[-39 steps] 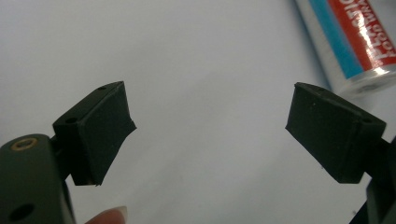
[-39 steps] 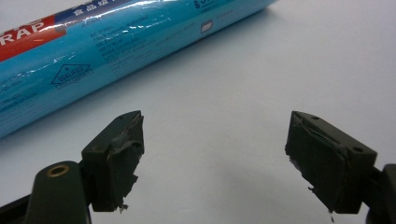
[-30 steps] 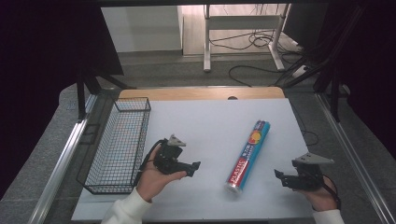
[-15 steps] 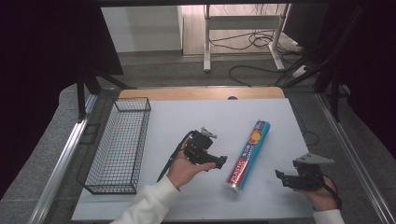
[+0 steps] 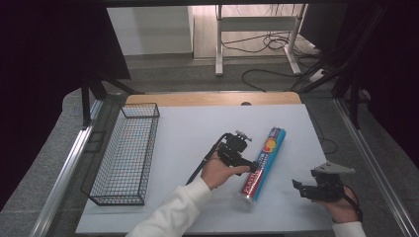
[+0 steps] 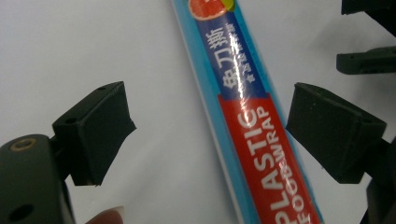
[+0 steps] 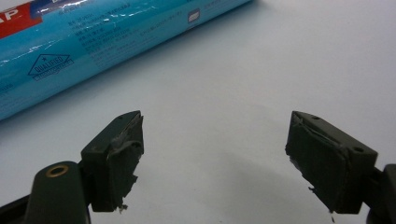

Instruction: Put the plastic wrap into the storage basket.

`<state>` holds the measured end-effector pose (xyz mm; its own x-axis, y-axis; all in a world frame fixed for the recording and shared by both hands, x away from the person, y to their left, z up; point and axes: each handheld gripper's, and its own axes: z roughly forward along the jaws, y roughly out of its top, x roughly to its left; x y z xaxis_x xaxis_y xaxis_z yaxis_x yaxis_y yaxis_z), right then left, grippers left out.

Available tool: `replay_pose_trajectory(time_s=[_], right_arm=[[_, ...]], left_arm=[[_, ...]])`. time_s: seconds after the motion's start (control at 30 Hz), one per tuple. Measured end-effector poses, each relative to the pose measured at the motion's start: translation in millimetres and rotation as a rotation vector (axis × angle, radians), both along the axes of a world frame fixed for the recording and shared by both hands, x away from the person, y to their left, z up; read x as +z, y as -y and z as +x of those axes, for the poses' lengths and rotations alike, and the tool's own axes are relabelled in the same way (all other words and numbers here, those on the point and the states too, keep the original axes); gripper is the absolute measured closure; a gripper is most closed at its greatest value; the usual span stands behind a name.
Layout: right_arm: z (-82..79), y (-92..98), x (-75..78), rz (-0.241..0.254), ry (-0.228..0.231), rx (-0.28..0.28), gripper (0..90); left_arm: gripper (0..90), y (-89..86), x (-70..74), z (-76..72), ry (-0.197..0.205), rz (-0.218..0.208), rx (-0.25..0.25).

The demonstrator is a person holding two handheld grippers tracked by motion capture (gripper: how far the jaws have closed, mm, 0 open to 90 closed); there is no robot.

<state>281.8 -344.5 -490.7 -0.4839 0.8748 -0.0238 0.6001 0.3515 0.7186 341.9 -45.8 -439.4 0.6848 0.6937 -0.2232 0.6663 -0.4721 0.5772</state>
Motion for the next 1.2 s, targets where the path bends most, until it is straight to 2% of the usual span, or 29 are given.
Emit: replay_pose_trajectory(time_s=[0.43,0.77,0.9,1.2], right_arm=[[0.7,0.7,-1.9,-0.002,-0.005,-0.002,19.4],[1.0,2.8,-2.6,-0.009,-0.007,-0.005,19.4],[1.1,4.0,-3.5,-0.009,-0.007,-0.008,19.4],[1.2,4.1,-3.4,-0.013,-0.005,-0.007,19.4]], left_arm=[[14.1,29.3,-9.0,17.7,-0.058,-0.026,-0.008],[15.4,59.7,-24.8,31.8,-0.089,0.017,0.004],[16.0,65.1,-35.7,36.4,-0.128,0.029,0.015],[17.5,73.5,-50.1,40.5,-0.175,0.065,0.012]])
